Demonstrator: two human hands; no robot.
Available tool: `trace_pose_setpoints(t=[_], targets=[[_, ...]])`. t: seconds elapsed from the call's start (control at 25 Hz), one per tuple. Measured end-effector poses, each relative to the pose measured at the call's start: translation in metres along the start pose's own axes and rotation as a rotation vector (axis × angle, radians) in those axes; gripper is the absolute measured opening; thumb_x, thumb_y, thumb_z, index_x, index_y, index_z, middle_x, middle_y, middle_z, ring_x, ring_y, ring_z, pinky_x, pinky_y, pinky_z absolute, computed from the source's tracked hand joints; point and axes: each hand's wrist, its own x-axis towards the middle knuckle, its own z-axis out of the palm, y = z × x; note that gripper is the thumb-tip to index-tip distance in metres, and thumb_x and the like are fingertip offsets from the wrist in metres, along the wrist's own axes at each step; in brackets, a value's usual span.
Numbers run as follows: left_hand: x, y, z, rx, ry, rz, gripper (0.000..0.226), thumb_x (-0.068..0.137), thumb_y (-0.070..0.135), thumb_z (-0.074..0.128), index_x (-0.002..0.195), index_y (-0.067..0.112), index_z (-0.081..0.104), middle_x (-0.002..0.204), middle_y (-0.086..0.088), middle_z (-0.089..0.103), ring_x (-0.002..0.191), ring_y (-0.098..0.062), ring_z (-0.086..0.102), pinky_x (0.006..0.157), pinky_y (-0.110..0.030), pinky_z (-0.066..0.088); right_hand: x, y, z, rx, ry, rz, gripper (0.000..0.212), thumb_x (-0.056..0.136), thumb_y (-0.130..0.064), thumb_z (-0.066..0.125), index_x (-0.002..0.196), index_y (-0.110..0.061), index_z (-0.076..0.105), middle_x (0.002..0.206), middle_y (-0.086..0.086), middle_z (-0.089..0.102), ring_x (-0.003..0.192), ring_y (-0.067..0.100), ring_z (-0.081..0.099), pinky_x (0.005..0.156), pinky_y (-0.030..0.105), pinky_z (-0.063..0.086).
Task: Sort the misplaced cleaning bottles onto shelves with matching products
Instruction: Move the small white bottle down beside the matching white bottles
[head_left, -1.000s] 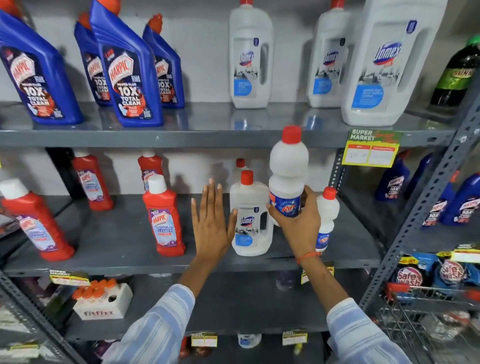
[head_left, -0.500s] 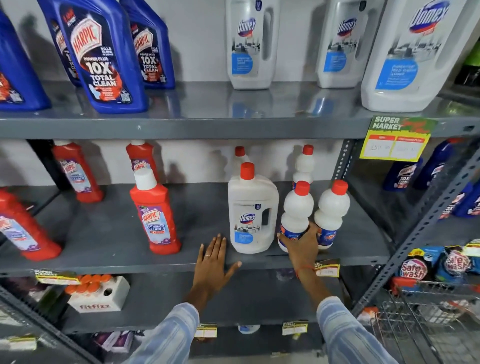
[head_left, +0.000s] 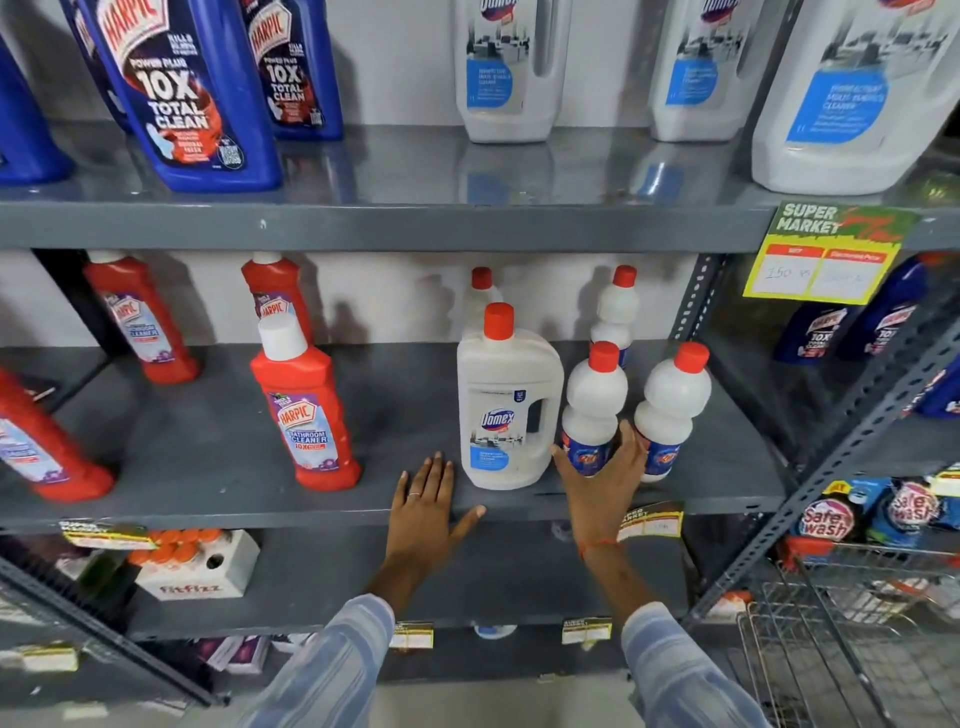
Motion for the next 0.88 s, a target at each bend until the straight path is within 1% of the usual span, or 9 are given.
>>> trace_pose_setpoints(t=[0.08,0.2,0.32,0.36,0.48,0.6,0.72,0.84,0.88], targets=[[-0.001,0.001,0.001,-0.014,0.027,0.004,0.082,0.088,0.069,0.029,0.147,0.012,0.024,0.157,-0.008,0.024,0.145,-0.022,0.018,0.118,-0.043,0.007,-0.022,-0.01,0.009,-0.045,0.002,-0.116,0.073,0.07,-0.025,0.079,0.13,-0.014,0.039,0.134,0.014,0.041,0.123,0.02,0.041,0.103,0.036,0.041],[-0.001,0.001,-0.002,-0.014,-0.003,0.002,0.082,0.088,0.069,0.027,0.148,0.013,0.02,0.158,-0.007,0.018,0.146,-0.02,0.014,0.118,-0.042,0.004,-0.037,-0.026,0.032,-0.045,-0.223,-0.104,0.077,0.069,-0.029,0.08,0.132,-0.016,0.038,0.137,0.01,0.043,0.126,0.019,0.041,0.105,0.035,0.042],[0.003,0.001,-0.01,-0.025,-0.076,0.008,0.102,0.074,0.08,-0.006,0.15,0.014,0.012,0.16,-0.006,0.011,0.147,-0.019,0.007,0.119,-0.042,0.0,-0.031,-0.041,0.055,-0.047,-0.319,-0.066,0.092,0.065,-0.034,0.081,0.138,-0.009,0.031,0.141,0.011,0.045,0.129,0.024,0.042,0.107,0.037,0.041],[0.004,0.001,-0.012,-0.038,-0.106,0.006,0.106,0.07,0.082,-0.009,0.15,0.014,0.01,0.16,-0.006,0.01,0.147,-0.02,0.006,0.119,-0.042,0.0,-0.028,-0.046,0.062,-0.039,-0.307,-0.055,0.092,0.063,-0.037,0.082,0.136,-0.009,0.033,0.137,0.011,0.049,0.125,0.025,0.047,0.104,0.038,0.045],[0.005,0.002,-0.019,-0.059,-0.164,-0.016,0.086,0.087,0.072,0.023,0.15,0.014,0.01,0.16,-0.006,0.008,0.147,-0.02,0.005,0.119,-0.042,0.0,-0.021,-0.06,0.075,0.017,-0.213,-0.024,0.086,0.058,-0.041,0.084,0.125,-0.011,0.041,0.12,0.01,0.062,0.106,0.024,0.06,0.088,0.027,0.05],[0.005,0.002,-0.027,-0.08,-0.179,-0.02,0.076,0.093,0.061,0.032,0.149,0.014,0.013,0.16,-0.007,0.006,0.147,-0.02,0.006,0.119,-0.042,0.0,-0.017,-0.063,0.076,0.018,-0.169,-0.011,0.082,0.055,-0.038,0.086,0.119,-0.008,0.044,0.113,0.011,0.065,0.1,0.027,0.062,0.084,0.027,0.049],[-0.003,-0.005,-0.041,-0.04,-0.023,0.007,0.064,0.097,0.049,0.034,0.148,0.014,0.019,0.16,-0.006,0.009,0.147,-0.019,0.007,0.118,-0.043,0.0,-0.021,-0.063,0.065,0.052,-0.17,-0.033,0.081,0.054,-0.035,0.087,0.118,-0.01,0.043,0.109,0.007,0.065,0.097,0.024,0.062,0.082,0.025,0.051],[-0.01,-0.012,-0.069,-0.008,0.265,0.061,0.055,0.096,0.036,0.046,0.144,0.011,0.034,0.157,-0.008,0.022,0.144,-0.023,0.019,0.117,-0.048,0.01,-0.03,-0.075,0.046,0.144,-0.162,-0.1,0.081,0.052,-0.034,0.088,0.117,-0.016,0.043,0.098,-0.013,0.059,0.088,0.011,0.059,0.074,-0.002,0.041],[-0.011,-0.011,-0.08,-0.01,0.376,0.085,0.052,0.094,0.03,0.05,0.141,0.01,0.039,0.155,-0.01,0.028,0.142,-0.025,0.025,0.116,-0.049,0.015,-0.032,-0.082,0.038,0.164,-0.151,-0.144,0.08,0.051,-0.034,0.088,0.115,-0.018,0.044,0.096,-0.017,0.057,0.086,0.007,0.058,0.071,-0.007,0.038]])
